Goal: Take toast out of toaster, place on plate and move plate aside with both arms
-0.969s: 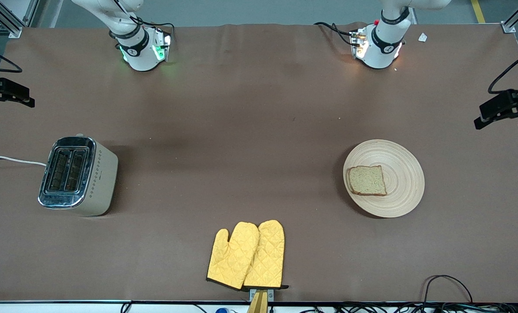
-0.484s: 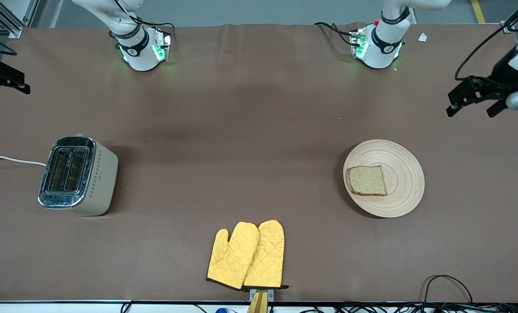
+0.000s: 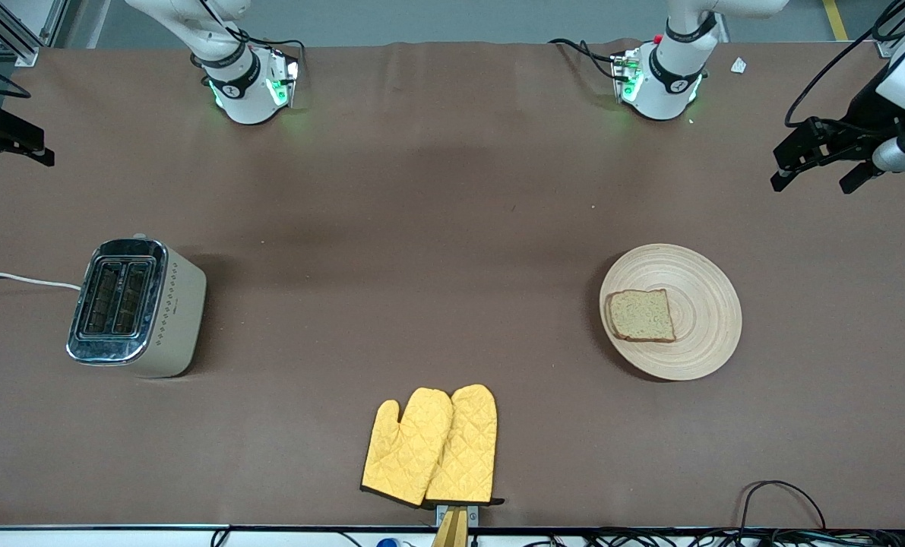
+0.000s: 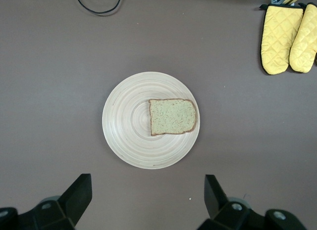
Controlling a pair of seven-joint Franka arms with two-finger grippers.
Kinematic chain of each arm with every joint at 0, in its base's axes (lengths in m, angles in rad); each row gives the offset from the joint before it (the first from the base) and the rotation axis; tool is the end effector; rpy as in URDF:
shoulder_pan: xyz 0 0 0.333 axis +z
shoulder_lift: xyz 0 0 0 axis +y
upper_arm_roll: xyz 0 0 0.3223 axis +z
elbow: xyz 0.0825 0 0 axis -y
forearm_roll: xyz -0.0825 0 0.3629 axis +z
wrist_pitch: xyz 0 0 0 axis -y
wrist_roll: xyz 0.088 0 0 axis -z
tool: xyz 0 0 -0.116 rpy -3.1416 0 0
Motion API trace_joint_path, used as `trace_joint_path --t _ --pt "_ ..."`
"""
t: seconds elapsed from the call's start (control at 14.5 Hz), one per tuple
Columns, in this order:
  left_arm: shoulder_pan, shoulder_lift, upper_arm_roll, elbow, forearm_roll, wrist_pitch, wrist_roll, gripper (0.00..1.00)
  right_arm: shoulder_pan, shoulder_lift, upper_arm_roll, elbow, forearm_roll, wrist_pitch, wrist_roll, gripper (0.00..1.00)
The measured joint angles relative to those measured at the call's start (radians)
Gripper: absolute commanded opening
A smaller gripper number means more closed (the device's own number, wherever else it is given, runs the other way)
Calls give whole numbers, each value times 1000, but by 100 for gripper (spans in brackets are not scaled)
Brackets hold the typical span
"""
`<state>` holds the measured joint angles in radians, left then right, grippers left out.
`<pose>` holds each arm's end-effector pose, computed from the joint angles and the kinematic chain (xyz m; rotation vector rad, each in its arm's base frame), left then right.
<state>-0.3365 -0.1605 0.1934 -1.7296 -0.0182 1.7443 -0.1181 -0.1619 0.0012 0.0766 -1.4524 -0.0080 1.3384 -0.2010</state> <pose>0.4963 -0.0648 0.6470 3.0601 -0.0355 0.2521 0.5058 -0.0443 0.6542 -3.1226 -0.1787 0.1802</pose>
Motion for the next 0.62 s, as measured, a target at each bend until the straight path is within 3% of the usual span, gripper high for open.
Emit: trace_joint_path --t 0.35,0.62 --pt "22 26 -28 37 7 4 6 100 -1 27 -6 -8 -1 59 -1 100" --pt "180 59 -180 128 7 -70 12 100 -1 37 -5 -5 -1 62 -1 100"
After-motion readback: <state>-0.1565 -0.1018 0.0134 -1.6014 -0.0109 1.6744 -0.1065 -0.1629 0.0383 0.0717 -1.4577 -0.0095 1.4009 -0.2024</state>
